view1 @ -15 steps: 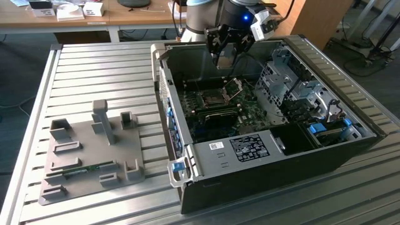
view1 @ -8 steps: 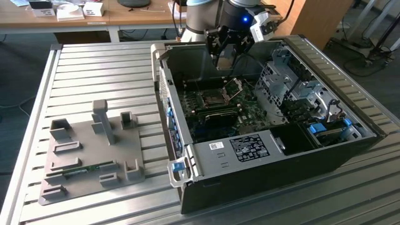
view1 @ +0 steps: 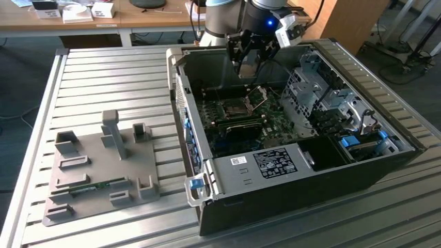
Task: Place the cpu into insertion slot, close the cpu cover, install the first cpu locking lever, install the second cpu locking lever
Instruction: 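Place the cpu into insertion slot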
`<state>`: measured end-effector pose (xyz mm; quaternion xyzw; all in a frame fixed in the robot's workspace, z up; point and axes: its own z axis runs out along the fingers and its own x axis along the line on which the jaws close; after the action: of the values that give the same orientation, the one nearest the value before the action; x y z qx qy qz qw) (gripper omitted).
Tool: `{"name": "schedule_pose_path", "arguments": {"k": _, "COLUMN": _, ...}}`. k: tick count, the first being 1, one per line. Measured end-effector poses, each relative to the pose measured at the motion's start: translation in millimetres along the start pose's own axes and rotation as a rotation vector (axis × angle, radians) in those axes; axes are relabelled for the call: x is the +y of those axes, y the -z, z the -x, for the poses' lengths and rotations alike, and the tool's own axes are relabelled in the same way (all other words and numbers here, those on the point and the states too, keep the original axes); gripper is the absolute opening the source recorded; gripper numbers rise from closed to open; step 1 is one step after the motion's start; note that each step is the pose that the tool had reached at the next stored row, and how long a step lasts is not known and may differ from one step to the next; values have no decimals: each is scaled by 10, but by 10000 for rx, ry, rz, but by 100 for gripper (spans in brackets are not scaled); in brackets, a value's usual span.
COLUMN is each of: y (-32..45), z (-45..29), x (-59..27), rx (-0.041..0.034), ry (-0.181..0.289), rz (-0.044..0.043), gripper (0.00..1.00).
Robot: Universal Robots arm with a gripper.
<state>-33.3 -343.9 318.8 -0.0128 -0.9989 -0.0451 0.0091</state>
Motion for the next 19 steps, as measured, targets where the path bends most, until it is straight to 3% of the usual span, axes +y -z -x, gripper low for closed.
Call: {"name": "schedule_pose_path", "arguments": {"k": 19, "y": -38, "z": -1, "x": -3, "rx": -1, "ry": 0, "rz": 1, "gripper": 54}}
